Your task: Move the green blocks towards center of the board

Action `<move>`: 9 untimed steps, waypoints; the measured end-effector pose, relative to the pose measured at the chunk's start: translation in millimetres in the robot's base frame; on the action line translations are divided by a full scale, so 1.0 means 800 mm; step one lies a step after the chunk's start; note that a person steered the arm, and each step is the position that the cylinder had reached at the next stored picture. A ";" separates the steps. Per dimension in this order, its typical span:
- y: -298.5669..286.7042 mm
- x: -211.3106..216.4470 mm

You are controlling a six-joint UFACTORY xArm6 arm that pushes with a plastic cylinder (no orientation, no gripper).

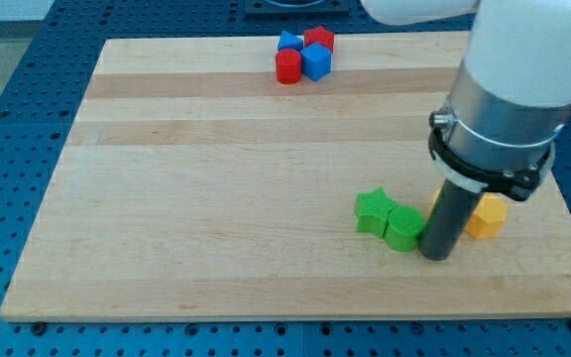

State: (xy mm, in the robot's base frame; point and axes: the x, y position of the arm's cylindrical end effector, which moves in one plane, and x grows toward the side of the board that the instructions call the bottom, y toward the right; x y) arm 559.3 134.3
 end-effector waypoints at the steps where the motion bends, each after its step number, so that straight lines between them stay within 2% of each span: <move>1: -0.015 -0.009; 9: -0.152 -0.112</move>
State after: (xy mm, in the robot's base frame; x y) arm 469.3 12.6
